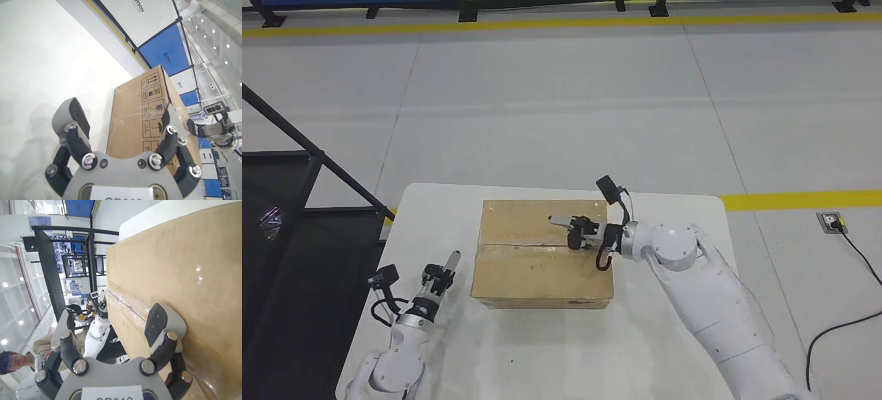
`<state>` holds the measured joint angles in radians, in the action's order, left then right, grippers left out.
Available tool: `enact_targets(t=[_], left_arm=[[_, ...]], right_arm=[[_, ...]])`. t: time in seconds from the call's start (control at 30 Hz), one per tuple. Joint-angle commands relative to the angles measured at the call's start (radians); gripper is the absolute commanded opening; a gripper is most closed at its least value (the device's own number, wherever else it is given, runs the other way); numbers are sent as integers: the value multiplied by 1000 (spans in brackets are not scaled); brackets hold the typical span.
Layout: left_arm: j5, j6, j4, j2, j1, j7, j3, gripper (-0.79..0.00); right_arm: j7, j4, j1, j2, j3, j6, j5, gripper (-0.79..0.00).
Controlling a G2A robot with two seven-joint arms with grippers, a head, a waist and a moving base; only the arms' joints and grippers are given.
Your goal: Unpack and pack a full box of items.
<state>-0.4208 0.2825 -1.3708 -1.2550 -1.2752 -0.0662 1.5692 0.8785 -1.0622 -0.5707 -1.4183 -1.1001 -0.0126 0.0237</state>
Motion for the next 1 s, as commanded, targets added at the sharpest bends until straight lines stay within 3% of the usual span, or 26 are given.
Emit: enact_targets(t=[0.0, 0.5, 0.73, 0.97], left_arm=[[-1, -2, 0, 0, 1, 0, -1, 0], [-6, -16, 2, 1, 11, 3, 0, 0], [26, -23, -22, 4, 5, 26, 38, 0], [91, -1, -119, 9, -45, 49, 104, 0]], right_arm=[[-13, -36, -24, 9, -23, -15, 14, 0], [-10, -218, -177, 69, -193, -33, 25, 0], [-11, -261, -255, 96, -310, 27, -36, 0], [-42, -275, -307, 116, -409, 119, -85, 0]])
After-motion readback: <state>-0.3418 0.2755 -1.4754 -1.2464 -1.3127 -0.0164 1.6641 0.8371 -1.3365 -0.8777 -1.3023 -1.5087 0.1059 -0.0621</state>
